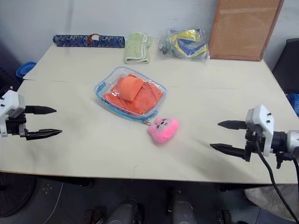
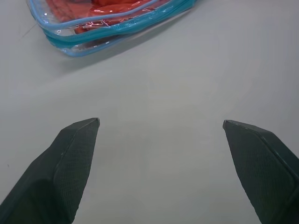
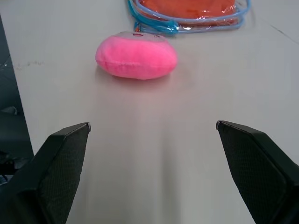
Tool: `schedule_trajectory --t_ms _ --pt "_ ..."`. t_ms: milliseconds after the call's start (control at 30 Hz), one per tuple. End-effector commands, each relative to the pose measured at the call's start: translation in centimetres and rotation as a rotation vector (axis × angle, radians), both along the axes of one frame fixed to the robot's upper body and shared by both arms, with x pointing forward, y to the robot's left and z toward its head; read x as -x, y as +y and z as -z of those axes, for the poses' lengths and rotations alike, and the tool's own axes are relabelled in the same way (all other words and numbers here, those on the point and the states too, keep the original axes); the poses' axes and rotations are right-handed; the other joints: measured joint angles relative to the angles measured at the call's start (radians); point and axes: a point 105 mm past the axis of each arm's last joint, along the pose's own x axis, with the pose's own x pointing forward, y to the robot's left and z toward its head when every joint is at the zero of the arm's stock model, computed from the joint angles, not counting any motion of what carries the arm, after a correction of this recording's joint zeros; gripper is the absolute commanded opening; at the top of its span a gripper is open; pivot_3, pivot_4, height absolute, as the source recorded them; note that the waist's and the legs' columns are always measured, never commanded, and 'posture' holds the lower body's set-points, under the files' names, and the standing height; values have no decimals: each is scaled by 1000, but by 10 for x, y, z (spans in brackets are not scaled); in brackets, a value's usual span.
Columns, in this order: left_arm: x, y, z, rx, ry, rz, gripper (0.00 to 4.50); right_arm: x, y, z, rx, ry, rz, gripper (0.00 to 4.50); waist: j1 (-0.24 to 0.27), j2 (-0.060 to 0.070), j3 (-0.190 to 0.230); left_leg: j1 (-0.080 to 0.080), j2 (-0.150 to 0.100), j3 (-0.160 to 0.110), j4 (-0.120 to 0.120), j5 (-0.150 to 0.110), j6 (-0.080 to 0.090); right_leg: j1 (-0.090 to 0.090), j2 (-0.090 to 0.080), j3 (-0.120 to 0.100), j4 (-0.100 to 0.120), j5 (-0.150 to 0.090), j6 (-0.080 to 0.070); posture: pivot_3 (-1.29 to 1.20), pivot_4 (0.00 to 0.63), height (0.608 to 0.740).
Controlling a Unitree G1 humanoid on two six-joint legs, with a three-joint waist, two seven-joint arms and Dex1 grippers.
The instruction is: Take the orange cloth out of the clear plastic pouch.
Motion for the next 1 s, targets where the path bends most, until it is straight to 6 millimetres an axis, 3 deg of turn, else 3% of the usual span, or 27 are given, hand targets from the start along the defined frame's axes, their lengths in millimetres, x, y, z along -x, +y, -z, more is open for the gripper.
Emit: schedule_trajectory --t_ms 33,533,1000 --pt "1 5 -8 -31 -24 -2 4495 2 8 -10 0 -35 -21 4500 0 0 0 0 0 0 0 0 0 0 0 0 0 0 0 0 150 740" --pt "1 3 4 -39 -6 -3 4495 0 19 -14 6 -56 -2 4500 0 0 0 0 0 0 0 0 0 0 0 0 0 0 0 0 150 740" --pt "-3 0 4 -26 -3 -25 4495 -5 24 -16 -11 -78 16 4500 0 0 0 0 0 1 0 0 0 0 0 0 0 0 0 0 150 740"
